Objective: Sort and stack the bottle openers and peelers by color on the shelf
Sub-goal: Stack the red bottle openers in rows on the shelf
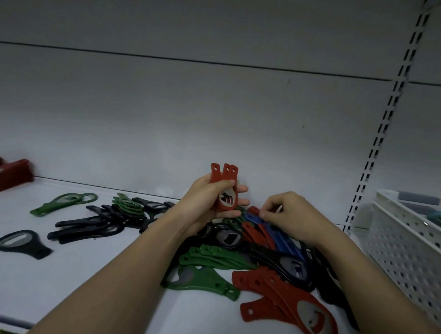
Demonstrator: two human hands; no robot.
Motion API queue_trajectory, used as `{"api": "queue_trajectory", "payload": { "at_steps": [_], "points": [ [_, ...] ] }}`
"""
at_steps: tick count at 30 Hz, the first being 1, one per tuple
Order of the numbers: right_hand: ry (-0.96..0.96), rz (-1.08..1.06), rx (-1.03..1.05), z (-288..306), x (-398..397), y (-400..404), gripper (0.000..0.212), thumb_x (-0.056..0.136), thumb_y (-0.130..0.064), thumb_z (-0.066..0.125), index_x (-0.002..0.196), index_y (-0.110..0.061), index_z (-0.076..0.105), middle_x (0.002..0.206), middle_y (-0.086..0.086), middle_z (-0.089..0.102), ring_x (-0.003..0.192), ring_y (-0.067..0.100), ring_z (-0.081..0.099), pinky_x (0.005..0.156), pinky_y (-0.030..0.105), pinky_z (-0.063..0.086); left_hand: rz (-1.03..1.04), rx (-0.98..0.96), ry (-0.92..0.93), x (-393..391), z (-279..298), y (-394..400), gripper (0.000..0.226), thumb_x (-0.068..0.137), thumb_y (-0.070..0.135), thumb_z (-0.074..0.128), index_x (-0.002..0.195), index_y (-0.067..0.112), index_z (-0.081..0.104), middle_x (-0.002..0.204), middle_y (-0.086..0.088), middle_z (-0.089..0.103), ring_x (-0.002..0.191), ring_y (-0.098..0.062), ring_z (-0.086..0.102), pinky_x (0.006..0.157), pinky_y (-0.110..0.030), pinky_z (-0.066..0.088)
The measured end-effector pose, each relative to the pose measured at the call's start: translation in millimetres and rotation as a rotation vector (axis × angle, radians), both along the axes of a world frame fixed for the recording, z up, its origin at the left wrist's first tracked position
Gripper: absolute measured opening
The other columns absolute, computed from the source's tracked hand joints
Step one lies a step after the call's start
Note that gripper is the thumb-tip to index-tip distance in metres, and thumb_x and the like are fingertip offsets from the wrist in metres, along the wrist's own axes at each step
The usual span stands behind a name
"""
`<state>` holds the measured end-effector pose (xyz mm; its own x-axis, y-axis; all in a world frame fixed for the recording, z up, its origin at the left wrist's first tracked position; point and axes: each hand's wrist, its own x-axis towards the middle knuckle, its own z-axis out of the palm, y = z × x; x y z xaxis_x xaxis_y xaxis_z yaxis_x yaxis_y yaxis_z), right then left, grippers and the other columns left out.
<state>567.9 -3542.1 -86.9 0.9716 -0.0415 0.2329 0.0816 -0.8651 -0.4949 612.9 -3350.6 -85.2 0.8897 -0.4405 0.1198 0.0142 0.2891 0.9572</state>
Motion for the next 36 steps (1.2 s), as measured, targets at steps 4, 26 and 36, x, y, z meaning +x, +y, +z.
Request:
{"api": "queue_trajectory", "payload": {
  "at_steps": [4, 26, 36],
  "points": [
    [0.009, -0.077, -0.039, 2.3, 2.0, -12.3, 0.014, 0.089, -0.013, 0.065, 0.078, -0.017, 0.073, 0.079, -0.003, 0.071, 0.068, 0.006, 0.062, 0.058, 0.015, 0.043, -0.025, -0.032, 0.031, 0.5, 0.4, 0.2, 0.020, 0.103, 0.015, 0.047, 0.119, 0.009, 0.057, 0.108, -0.010, 0.075, 0.086, -0.026, 0.075, 0.056, -0.030, 0.058],
    [0.052, -0.159, -0.081, -6.3, 27.3, -9.3, 0.003, 0.092, -0.019, 0.067, 0.089, -0.019, 0.068, 0.095, 0.003, 0.069, 0.091, 0.021, 0.063, 0.084, 0.032, 0.052, -0.033, 0.002, 0.002, 3.1, -2.5, -0.8, 0.016, 0.103, 0.014, 0.049, 0.116, 0.013, 0.058, 0.111, -0.009, 0.074, 0.091, -0.028, 0.074, 0.059, -0.032, 0.059],
    [-0.394, -0.150, 0.243, 12.0, 13.3, -2.0, 0.015, 0.091, -0.008, 0.066, 0.096, -0.021, 0.062, 0.087, -0.004, 0.062, 0.070, 0.006, 0.060, 0.057, 0.018, 0.048, 0.022, 0.005, -0.063, 3.3, -3.5, 0.6, 0.018, 0.103, 0.019, 0.050, 0.118, 0.016, 0.060, 0.113, 0.000, 0.073, 0.094, -0.027, 0.074, 0.060, -0.030, 0.061]
  ]
}}
